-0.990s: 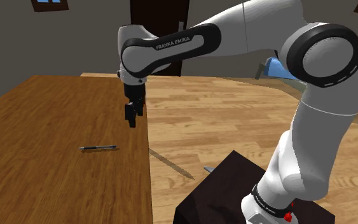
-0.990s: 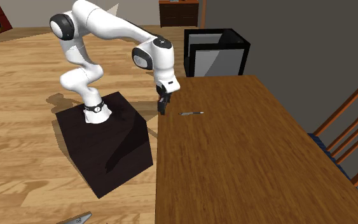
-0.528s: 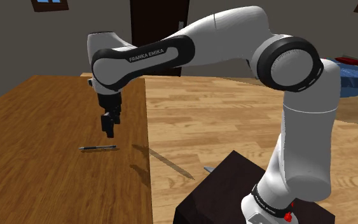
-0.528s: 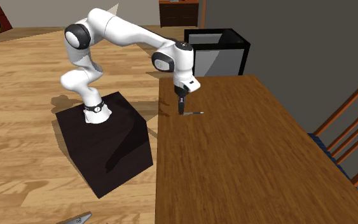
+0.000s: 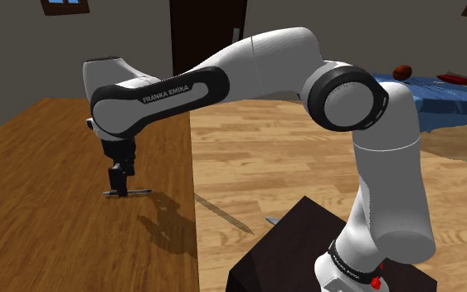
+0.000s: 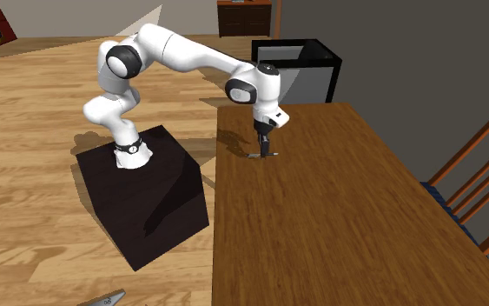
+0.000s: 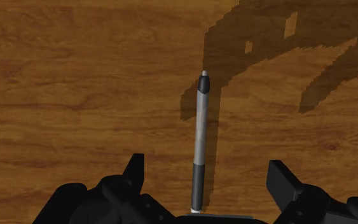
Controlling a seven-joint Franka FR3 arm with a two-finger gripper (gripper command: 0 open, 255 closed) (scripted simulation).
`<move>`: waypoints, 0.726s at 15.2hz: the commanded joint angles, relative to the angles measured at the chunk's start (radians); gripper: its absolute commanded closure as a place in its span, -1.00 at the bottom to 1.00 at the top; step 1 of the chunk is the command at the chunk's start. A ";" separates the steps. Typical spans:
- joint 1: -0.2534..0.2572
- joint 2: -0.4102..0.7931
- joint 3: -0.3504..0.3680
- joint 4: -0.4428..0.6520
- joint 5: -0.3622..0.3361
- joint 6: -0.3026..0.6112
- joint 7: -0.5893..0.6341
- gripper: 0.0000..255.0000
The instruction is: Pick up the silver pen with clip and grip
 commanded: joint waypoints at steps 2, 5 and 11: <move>0.001 0.015 -0.001 -0.019 -0.003 0.034 -0.001 -1.00; 0.001 0.021 -0.002 -0.030 -0.004 0.052 -0.001 -1.00; -0.001 0.015 -0.002 -0.041 -0.003 0.056 -0.003 1.00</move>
